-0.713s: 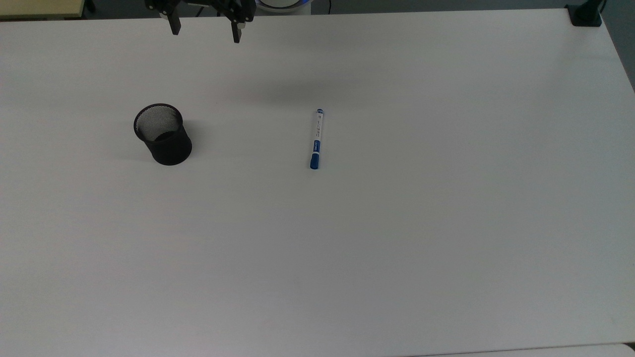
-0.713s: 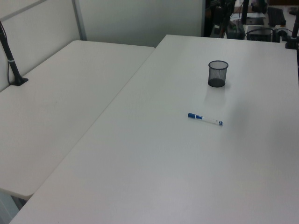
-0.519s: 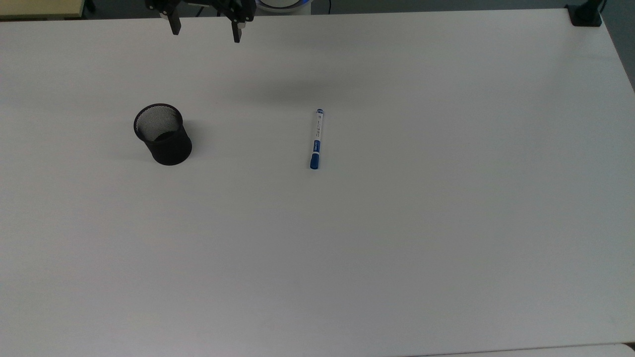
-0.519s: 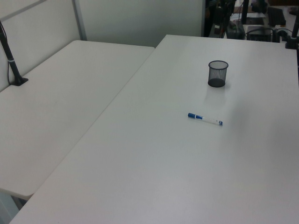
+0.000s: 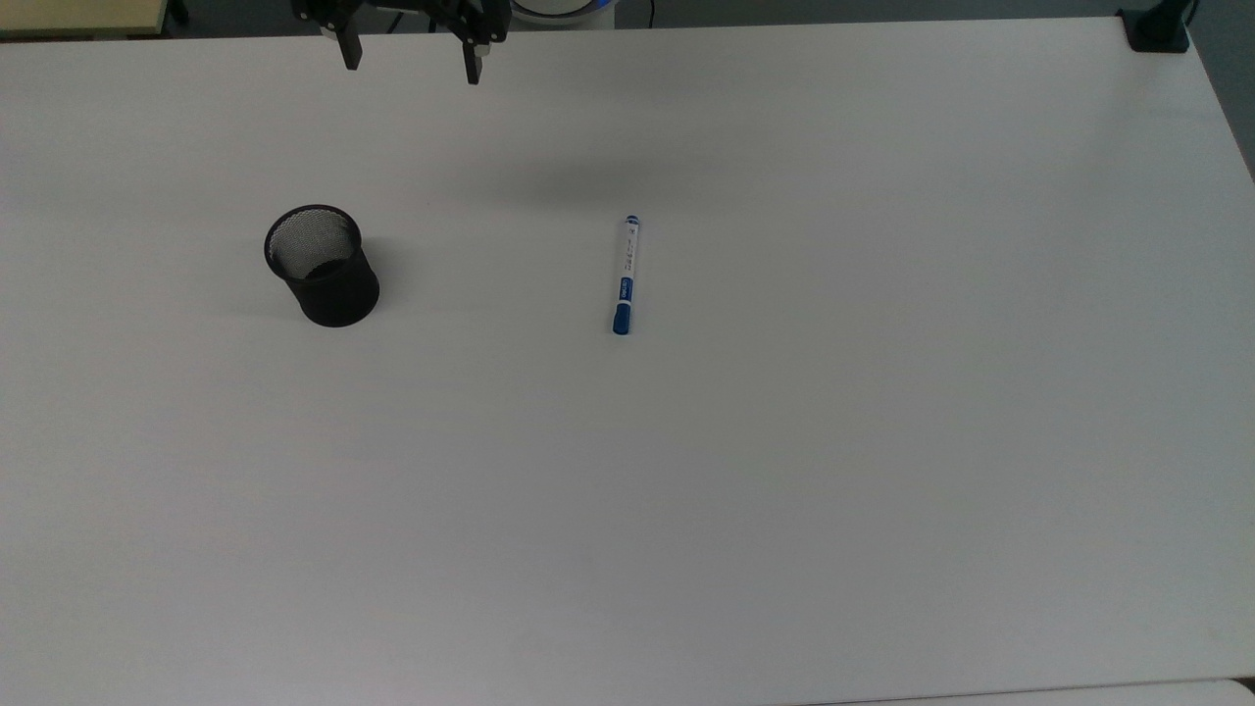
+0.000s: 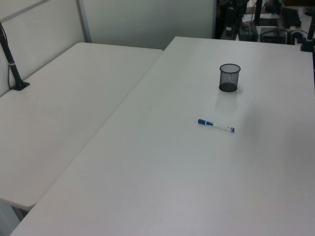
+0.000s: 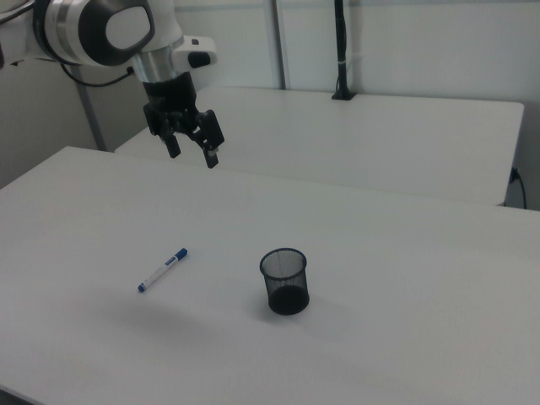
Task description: Insert the marker
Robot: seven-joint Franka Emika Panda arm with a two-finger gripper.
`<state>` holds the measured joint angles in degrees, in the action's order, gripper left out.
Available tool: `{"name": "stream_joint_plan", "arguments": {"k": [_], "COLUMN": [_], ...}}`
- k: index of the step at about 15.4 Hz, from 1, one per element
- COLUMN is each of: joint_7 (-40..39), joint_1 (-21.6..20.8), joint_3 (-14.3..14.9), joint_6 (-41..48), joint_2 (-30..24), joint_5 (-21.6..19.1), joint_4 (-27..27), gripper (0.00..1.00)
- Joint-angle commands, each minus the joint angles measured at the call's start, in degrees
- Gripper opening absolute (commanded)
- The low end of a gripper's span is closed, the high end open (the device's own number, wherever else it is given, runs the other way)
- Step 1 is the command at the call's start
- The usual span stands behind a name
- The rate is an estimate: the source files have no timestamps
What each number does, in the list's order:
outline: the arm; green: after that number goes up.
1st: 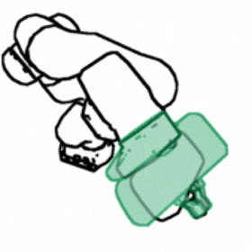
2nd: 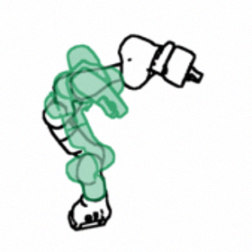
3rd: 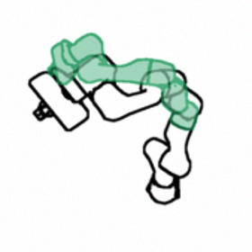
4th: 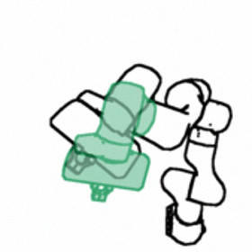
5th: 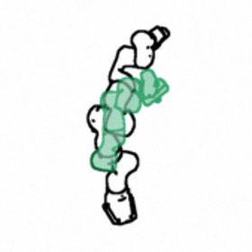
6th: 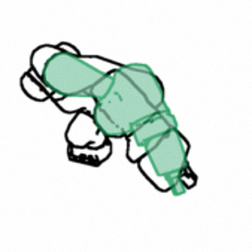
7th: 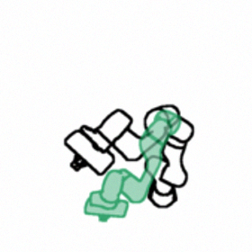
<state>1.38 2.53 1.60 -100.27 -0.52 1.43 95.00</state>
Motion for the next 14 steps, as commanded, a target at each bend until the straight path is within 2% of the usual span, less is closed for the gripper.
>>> {"name": "stream_joint_plan", "arguments": {"k": [1,8,14], "joint_7": [-1.2,-1.8,-12.8], "joint_1": [-0.2,-0.2,-0.2], "joint_3": [0.1,0.0,0.0], "joint_6": [1.0,2.0,2.0], "joint_2": [-0.7,-0.7,0.2], "joint_5": [-1.1,-1.1,-0.2], "joint_4": [0.5,0.5,1.5], "gripper": [1.0,1.0,1.0]}}
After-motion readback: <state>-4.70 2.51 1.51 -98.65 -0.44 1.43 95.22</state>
